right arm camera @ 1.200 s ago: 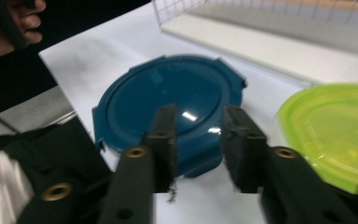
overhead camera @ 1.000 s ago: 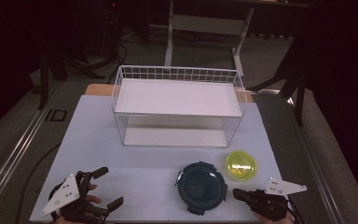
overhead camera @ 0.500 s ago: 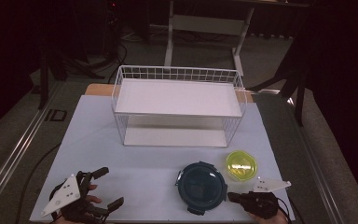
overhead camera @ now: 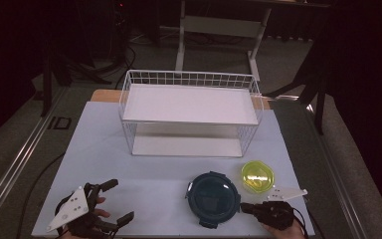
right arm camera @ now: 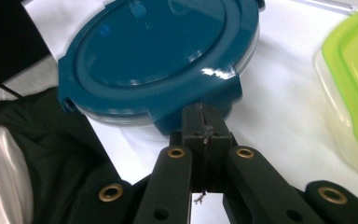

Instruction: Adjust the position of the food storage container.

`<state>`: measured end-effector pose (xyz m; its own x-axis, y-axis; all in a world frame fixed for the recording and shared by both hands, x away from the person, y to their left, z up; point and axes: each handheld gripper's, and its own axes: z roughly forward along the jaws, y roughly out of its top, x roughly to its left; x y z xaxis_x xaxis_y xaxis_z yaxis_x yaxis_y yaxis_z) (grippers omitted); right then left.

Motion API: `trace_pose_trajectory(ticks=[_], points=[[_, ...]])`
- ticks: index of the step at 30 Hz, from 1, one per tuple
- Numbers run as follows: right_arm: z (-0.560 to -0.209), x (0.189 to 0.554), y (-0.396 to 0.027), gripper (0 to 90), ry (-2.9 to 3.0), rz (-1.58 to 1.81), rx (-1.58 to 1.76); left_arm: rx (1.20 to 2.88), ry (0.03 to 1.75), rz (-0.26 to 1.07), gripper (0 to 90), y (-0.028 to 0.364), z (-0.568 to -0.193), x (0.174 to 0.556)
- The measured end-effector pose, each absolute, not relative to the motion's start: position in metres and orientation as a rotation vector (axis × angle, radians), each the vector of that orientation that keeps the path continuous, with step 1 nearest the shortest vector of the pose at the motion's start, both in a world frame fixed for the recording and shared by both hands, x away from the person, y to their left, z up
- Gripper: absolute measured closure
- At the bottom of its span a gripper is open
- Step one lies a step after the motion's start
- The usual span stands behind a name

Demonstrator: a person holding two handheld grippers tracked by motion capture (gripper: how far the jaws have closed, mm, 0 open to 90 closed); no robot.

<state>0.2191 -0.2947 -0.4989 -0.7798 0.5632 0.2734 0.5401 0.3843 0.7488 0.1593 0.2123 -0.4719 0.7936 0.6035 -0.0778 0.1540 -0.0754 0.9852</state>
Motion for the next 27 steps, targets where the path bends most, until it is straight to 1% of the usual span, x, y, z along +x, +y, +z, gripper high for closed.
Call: trace_pose_trajectory(ticks=[4,9,16,19,27], points=[[-0.494,0.224,-0.288,90.0,2.591,1.299,1.02,1.628,0.611,0.414,0.0,0.213,-0.472,0.159],[-0.498,0.23,-0.287,90.0,2.591,1.346,1.046,1.631,0.613,0.405,0.0,0.212,-0.473,0.16],[-0.498,0.239,-0.264,90.0,2.632,1.356,0.993,1.639,0.611,0.404,0.0,0.211,-0.474,0.16],[-0.499,0.243,-0.263,90.0,2.63,1.369,1.014,1.636,0.615,0.405,0.0,0.212,-0.474,0.161],[-0.5,0.235,-0.265,90.0,2.644,1.348,1.015,1.632,0.618,0.405,0.0,0.213,-0.474,0.161]])
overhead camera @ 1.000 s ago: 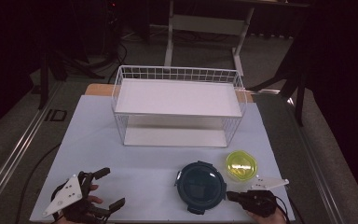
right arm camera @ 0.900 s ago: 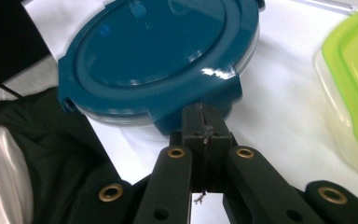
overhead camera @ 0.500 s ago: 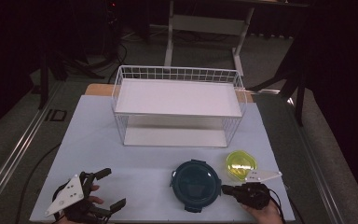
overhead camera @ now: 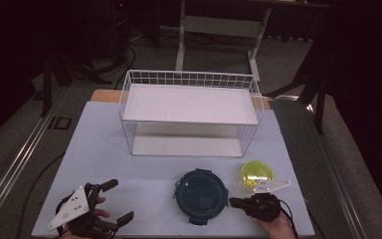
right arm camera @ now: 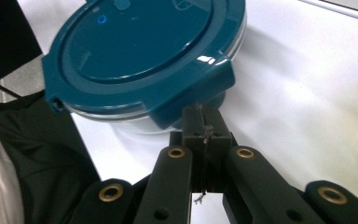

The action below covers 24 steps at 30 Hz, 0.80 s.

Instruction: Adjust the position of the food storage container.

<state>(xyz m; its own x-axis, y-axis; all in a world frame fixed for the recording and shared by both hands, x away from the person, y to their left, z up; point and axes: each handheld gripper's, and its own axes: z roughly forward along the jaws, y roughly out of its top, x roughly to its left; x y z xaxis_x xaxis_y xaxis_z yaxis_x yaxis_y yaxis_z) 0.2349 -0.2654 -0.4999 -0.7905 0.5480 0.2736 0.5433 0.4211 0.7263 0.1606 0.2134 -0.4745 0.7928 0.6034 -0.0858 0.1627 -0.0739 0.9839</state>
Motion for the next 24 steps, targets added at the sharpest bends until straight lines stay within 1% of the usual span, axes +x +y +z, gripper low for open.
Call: trace_pose_trajectory(ticks=[14,24], points=[[-0.499,0.238,-0.259,90.0,2.649,1.393,1.028,1.642,0.614,0.399,0.0,0.21,-0.475,0.161],[-0.498,0.252,-0.229,90.0,2.688,1.389,0.986,1.639,0.62,0.398,0.0,0.212,-0.476,0.161]])
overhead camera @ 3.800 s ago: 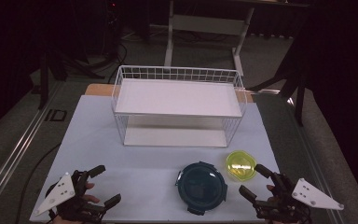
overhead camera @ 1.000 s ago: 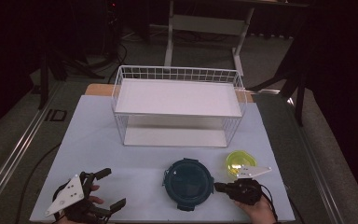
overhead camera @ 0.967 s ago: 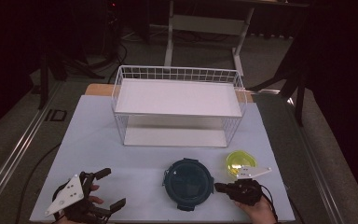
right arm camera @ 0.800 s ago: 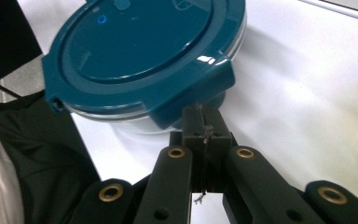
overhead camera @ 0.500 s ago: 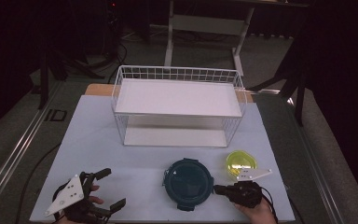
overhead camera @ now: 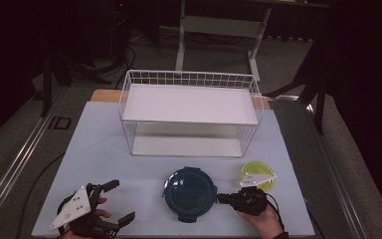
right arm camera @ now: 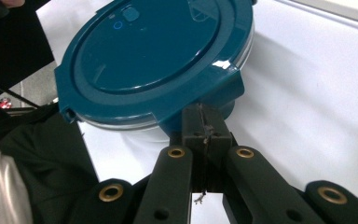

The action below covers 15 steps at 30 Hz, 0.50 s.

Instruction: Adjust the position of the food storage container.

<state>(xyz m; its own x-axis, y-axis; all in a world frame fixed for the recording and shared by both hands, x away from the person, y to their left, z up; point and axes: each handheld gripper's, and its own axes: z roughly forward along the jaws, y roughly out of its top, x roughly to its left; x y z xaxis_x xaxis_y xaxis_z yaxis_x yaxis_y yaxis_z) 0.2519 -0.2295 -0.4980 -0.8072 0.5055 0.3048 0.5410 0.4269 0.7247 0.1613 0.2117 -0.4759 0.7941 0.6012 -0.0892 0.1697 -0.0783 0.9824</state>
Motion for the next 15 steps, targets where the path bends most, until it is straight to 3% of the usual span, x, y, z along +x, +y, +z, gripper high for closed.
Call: trace_pose_trajectory(ticks=[15], points=[[-0.499,0.261,-0.207,90.0,-2.612,-1.344,-0.913,1.641,0.615,0.395,0.0,0.212,-0.476,0.161]])
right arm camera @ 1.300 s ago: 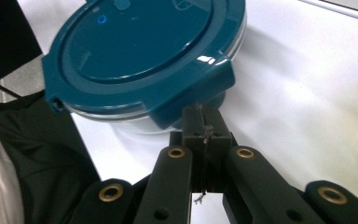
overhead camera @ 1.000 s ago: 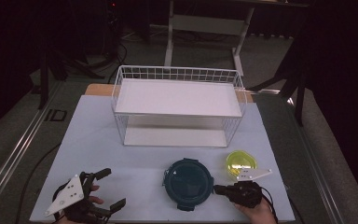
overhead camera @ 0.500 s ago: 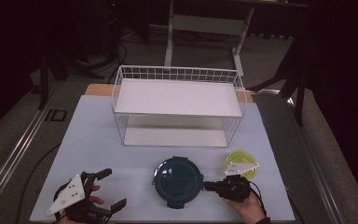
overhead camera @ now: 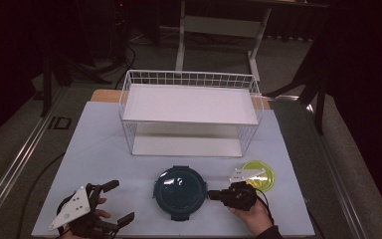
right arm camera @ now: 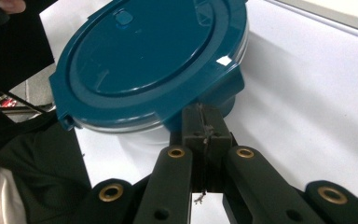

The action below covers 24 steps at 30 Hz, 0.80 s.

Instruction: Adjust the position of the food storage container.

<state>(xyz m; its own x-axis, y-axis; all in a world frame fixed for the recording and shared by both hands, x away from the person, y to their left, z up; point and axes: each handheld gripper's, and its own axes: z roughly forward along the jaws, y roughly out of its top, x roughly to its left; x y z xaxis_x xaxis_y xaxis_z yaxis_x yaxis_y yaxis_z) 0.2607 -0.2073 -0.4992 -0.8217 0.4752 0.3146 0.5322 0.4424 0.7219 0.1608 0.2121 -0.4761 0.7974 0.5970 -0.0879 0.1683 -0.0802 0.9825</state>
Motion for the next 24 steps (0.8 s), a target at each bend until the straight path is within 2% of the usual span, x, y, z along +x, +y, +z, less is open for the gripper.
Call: trace_pose_trajectory(ticks=[13,24], points=[[-0.497,0.245,-0.209,90.0,-2.595,-1.348,-0.869,1.642,0.615,0.397,0.0,0.212,-0.476,0.161],[-0.499,0.256,-0.209,90.0,-2.584,-1.347,-0.904,1.651,0.617,0.391,0.0,0.211,-0.477,0.162]])
